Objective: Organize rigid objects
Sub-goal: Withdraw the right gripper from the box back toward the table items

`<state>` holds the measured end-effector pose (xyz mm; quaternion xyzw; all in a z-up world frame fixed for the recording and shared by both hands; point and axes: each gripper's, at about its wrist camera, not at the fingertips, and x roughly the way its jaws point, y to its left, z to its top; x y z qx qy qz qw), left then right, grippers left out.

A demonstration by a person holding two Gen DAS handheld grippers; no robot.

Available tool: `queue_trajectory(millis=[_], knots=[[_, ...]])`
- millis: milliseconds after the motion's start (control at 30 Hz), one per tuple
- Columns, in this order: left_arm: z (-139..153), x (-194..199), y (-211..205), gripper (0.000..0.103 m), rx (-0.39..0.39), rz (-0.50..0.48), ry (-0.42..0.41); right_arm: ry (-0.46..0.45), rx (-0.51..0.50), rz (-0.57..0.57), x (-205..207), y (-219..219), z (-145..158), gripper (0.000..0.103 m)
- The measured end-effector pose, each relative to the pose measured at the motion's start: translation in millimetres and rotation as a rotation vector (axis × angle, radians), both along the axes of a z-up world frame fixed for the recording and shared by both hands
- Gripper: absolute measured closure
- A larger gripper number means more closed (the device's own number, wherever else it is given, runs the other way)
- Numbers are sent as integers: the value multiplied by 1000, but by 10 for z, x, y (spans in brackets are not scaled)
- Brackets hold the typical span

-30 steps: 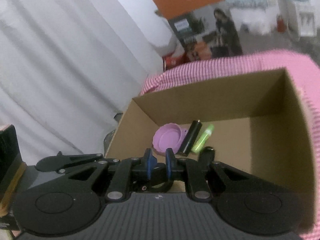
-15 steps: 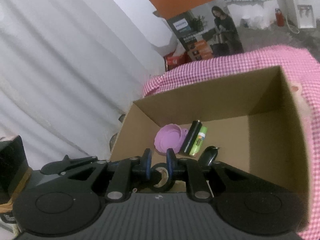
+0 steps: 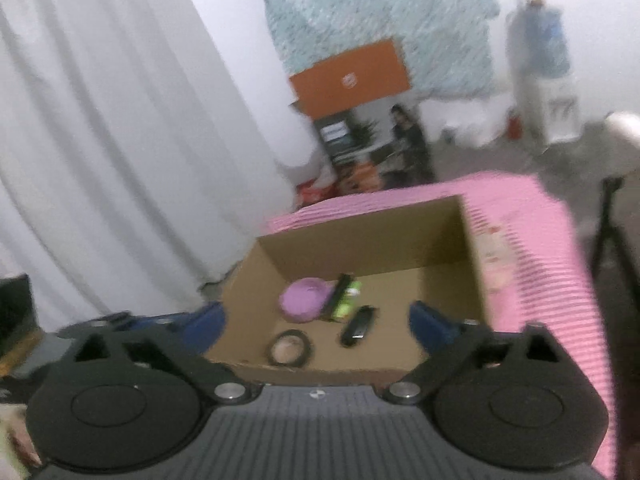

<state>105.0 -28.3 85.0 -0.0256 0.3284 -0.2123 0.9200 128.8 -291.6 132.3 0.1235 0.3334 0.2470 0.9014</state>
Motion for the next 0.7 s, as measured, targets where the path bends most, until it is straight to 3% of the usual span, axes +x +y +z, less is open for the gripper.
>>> queue_trajectory(millis=[167, 333, 467, 567, 700], knots=[[-126, -246, 23, 0, 16, 8, -7, -95, -192, -92, -385, -24, 46, 0], [-285, -370, 155, 0, -18, 47, 21, -192, -395, -106, -623, 88, 45, 0], [-355, -430, 311, 0, -39, 78, 31, -200, -432, -122, -642, 125, 106, 0], [-396, -457, 429, 0, -74, 94, 50, -266, -445, -127, -731, 141, 188, 0], [-439, -498, 508, 0, -103, 89, 55, -314, -425, -68, -832, 122, 288, 0]])
